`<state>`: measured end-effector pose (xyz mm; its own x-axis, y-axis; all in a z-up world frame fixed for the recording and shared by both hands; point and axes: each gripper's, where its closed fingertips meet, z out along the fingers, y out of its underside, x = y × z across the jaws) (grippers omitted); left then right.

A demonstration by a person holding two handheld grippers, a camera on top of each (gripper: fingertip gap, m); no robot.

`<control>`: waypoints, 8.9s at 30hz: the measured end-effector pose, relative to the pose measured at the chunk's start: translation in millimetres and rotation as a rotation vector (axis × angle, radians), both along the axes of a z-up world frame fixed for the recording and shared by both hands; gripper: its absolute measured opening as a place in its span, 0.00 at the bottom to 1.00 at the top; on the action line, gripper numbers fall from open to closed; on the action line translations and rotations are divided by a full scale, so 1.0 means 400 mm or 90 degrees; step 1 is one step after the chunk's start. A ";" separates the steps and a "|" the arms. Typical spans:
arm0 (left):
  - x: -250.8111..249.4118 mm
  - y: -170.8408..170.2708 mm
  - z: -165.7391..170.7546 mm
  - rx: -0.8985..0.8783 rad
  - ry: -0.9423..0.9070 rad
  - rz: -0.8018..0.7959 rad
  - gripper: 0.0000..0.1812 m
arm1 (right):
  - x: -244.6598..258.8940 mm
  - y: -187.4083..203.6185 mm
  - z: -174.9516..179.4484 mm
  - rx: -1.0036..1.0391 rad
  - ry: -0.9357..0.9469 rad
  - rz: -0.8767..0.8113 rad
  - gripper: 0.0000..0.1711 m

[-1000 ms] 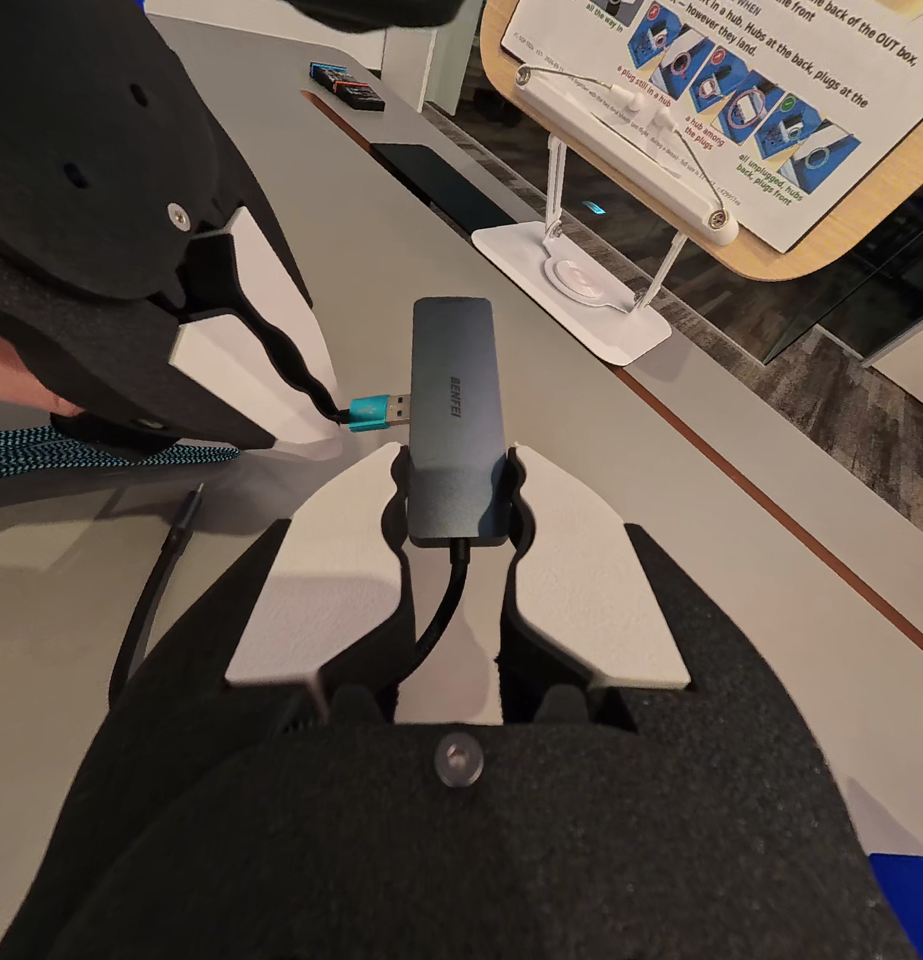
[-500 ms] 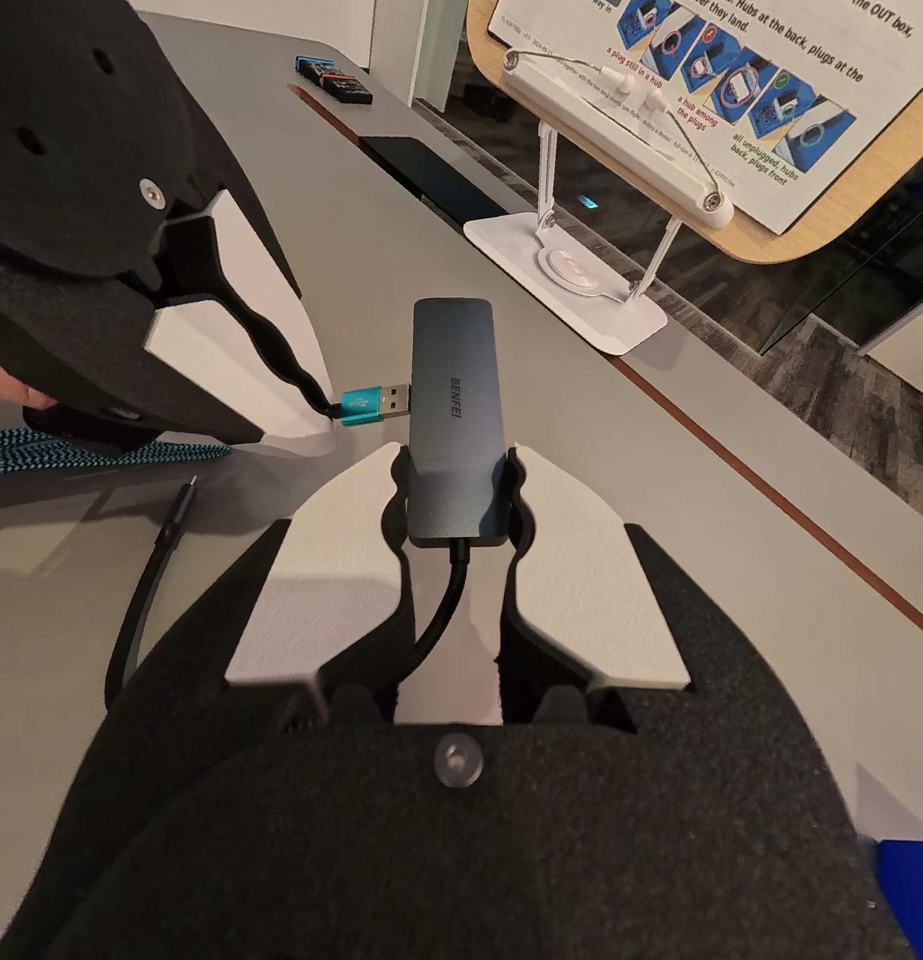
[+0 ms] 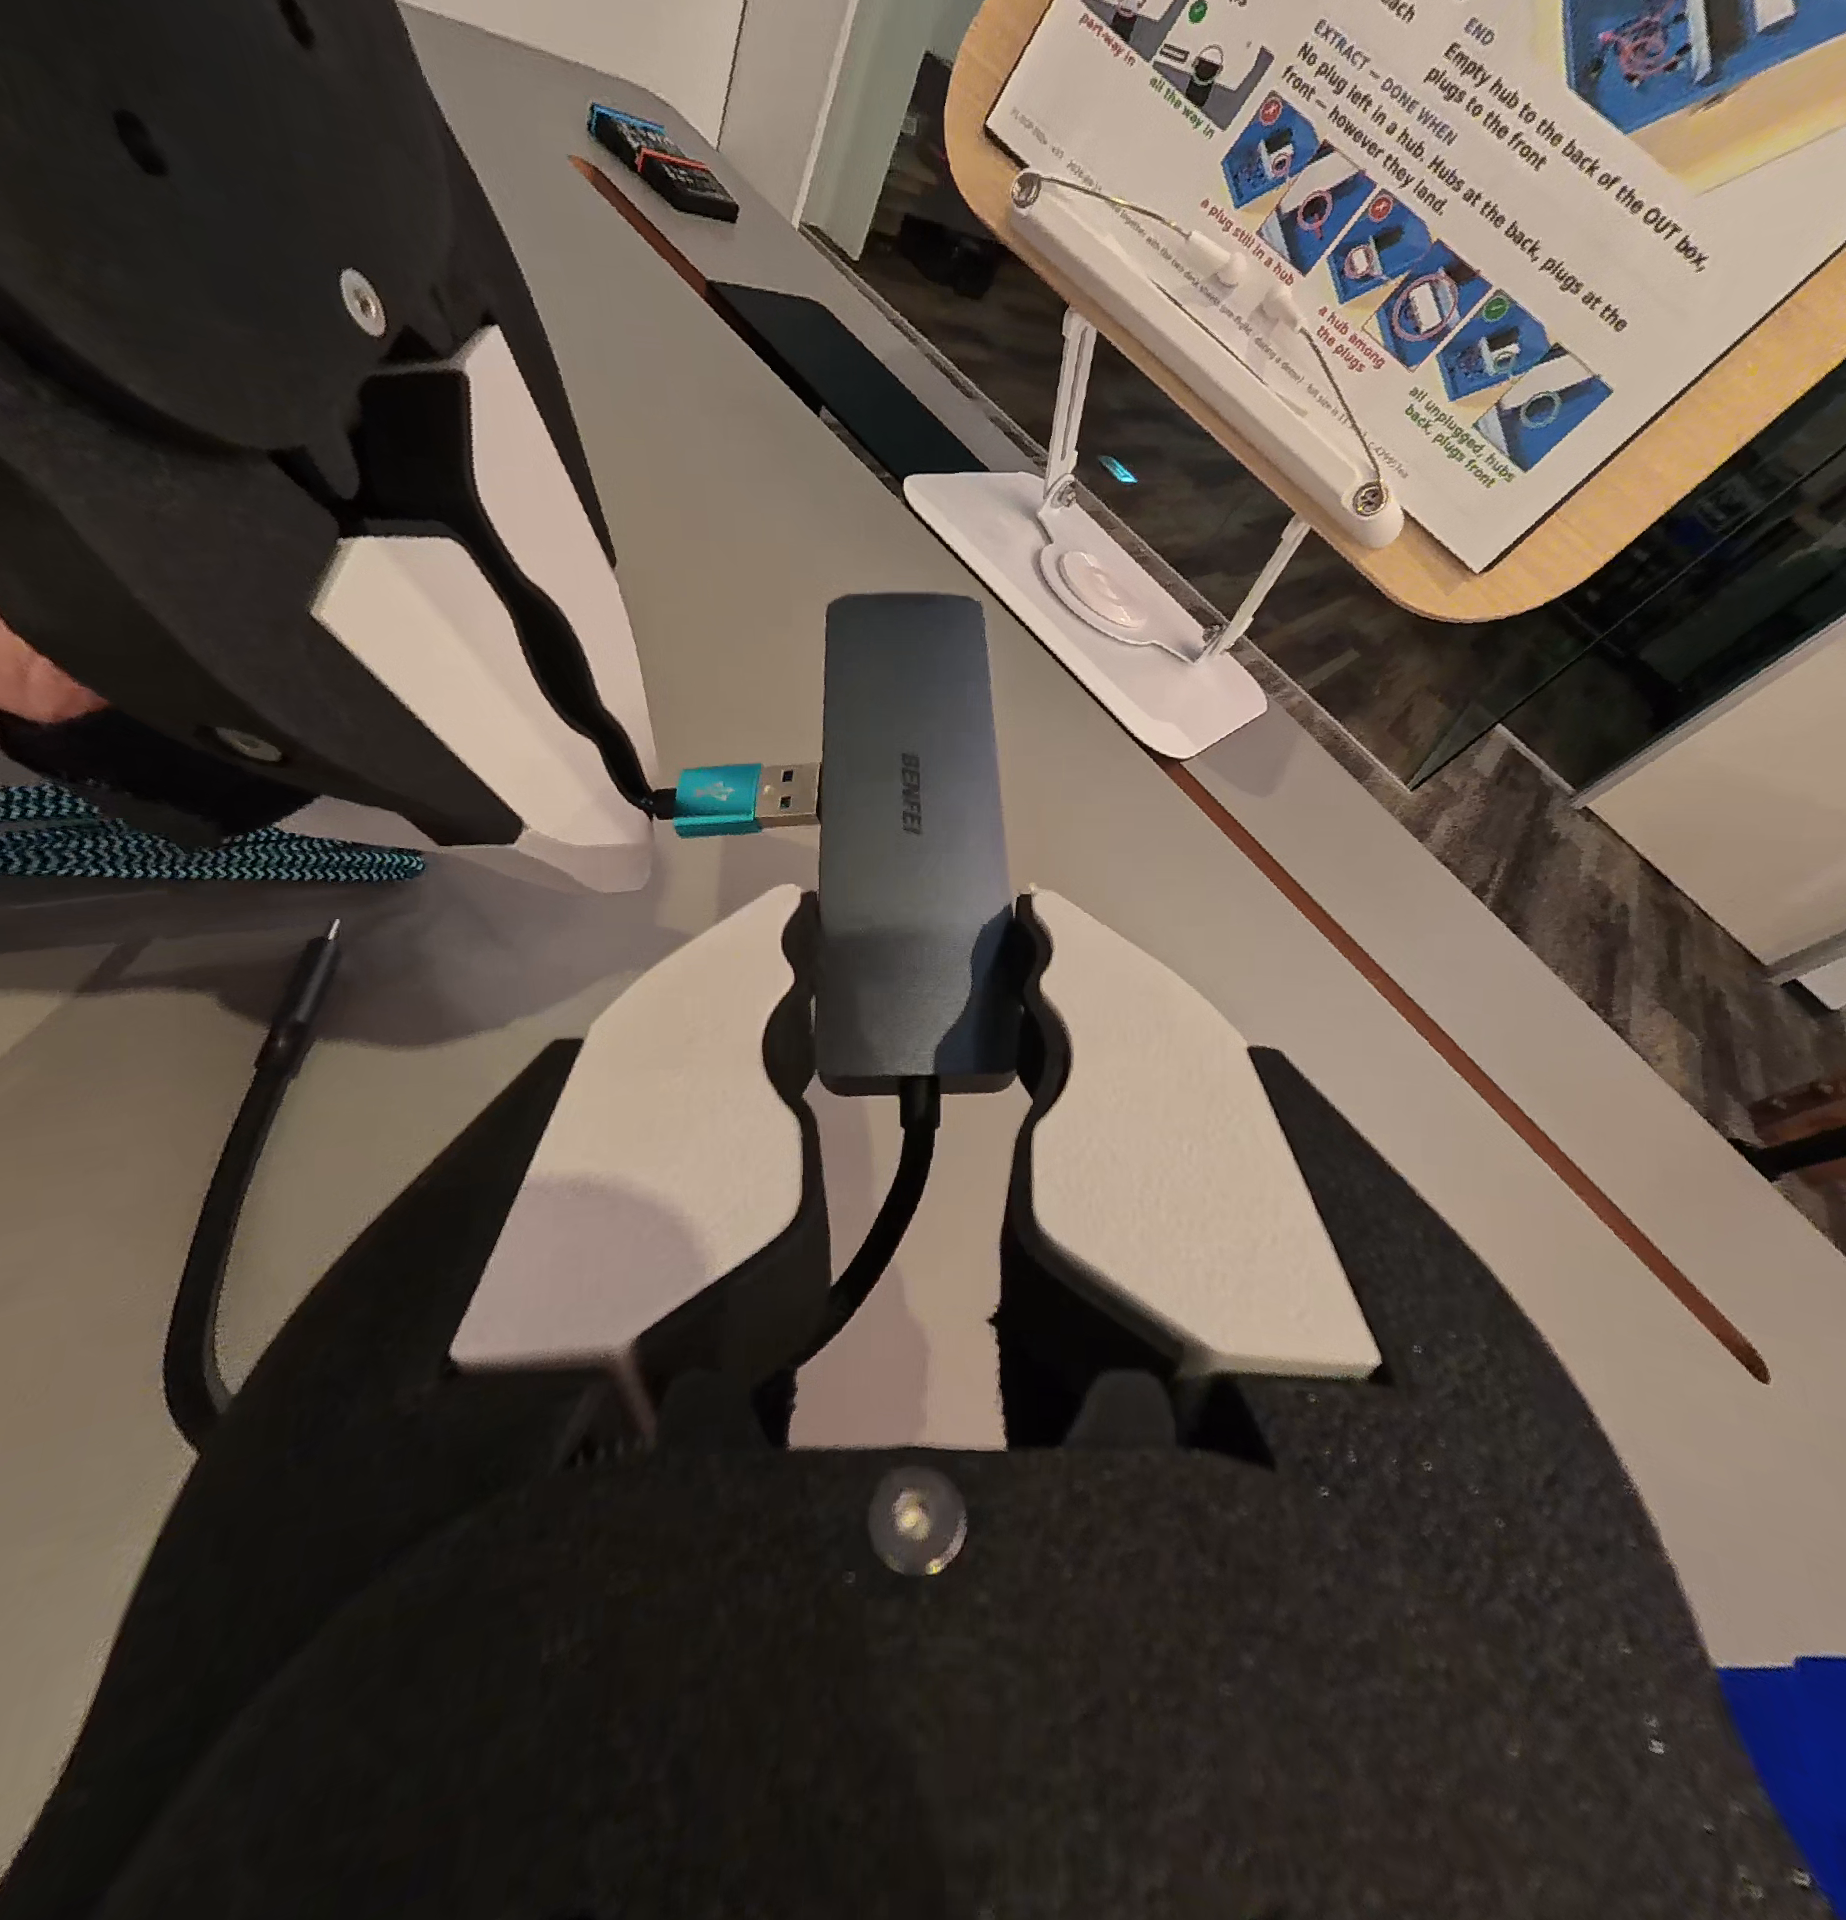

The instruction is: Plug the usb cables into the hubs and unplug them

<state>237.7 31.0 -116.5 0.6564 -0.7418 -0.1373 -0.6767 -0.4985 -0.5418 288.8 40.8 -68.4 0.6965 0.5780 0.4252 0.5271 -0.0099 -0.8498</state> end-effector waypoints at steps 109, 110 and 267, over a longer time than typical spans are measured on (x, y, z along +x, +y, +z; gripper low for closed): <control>-0.081 -0.098 0.003 -0.091 0.020 -0.090 0.01 | 0.053 -0.011 -0.241 -0.361 0.063 -0.089 0.21; -0.082 -0.100 0.012 -0.083 0.012 -0.097 0.01 | 0.055 -0.013 -0.241 -0.360 0.059 -0.090 0.21; -0.023 -0.056 0.245 0.420 -0.245 -0.102 0.09 | -0.163 -0.081 0.140 -0.853 0.974 0.445 0.04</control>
<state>228.4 8.6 -18.3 0.6394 -0.6756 -0.3672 -0.4173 0.0962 -0.9037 223.4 8.3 -12.3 -0.3966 0.2221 -0.8907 -0.2022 -0.9676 -0.1513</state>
